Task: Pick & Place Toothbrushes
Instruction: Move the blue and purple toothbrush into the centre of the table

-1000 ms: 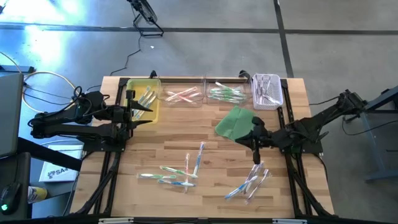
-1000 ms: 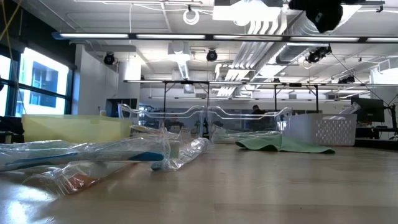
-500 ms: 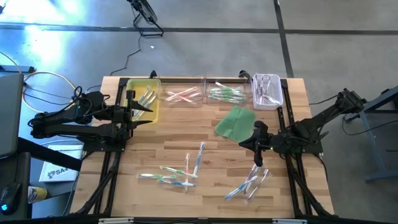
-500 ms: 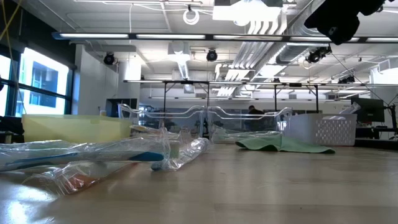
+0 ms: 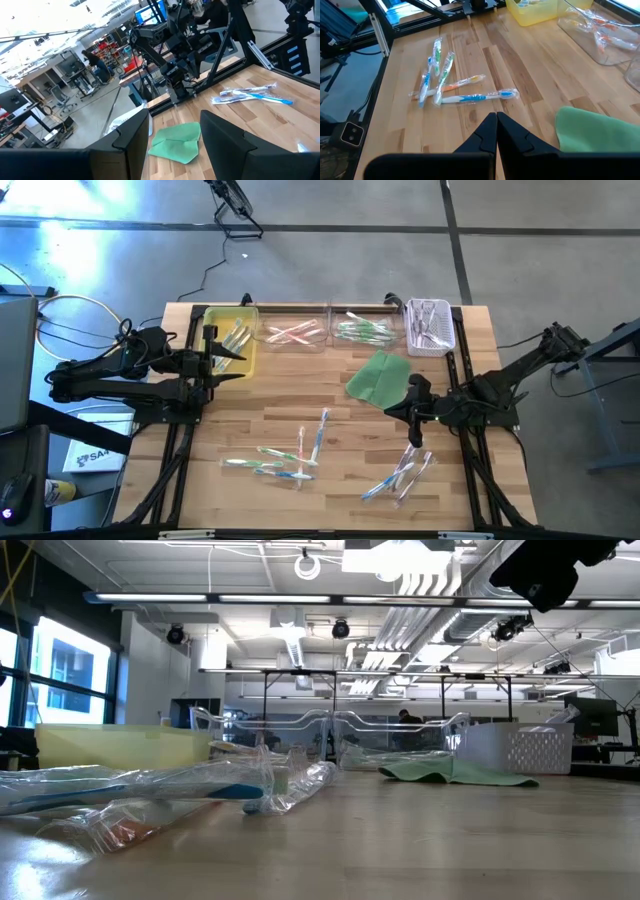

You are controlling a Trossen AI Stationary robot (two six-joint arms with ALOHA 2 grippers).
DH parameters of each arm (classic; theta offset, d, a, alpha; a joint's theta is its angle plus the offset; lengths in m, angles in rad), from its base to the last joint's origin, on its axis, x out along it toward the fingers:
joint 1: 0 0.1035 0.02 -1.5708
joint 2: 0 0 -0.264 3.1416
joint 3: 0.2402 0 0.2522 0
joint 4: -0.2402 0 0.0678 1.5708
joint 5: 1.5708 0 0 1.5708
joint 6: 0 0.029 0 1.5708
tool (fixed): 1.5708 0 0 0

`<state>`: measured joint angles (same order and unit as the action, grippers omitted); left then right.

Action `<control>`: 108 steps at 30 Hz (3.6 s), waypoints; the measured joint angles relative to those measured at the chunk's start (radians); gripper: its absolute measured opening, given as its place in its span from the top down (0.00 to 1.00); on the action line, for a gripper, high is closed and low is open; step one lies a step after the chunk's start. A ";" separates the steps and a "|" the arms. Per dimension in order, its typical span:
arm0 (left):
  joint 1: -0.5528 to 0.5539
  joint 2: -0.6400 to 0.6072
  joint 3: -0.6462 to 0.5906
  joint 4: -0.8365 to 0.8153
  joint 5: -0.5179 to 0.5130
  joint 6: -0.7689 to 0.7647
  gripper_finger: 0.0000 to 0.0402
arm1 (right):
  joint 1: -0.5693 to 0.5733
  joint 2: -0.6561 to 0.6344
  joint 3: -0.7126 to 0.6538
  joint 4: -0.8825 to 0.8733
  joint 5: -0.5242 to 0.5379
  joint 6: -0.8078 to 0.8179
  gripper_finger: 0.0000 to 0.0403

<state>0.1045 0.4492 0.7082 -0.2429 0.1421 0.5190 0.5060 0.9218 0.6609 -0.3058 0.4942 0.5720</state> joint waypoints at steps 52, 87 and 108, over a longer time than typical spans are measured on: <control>0.000 0.006 0.000 -0.090 -0.006 -0.080 0.57 | 0.091 0.444 0.000 0.302 -0.473 0.346 0.99; 0.000 0.006 0.000 -0.135 -0.003 -0.079 0.57 | 0.185 0.682 0.001 0.183 -0.275 0.755 0.99; 0.000 0.006 0.000 -0.173 -0.007 -0.079 0.57 | -0.036 0.673 0.000 0.243 -0.152 0.541 0.99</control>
<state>0.1045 0.4557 0.7086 -0.4164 0.1352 0.4397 0.4696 1.5951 0.6605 -0.0624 0.3421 1.1126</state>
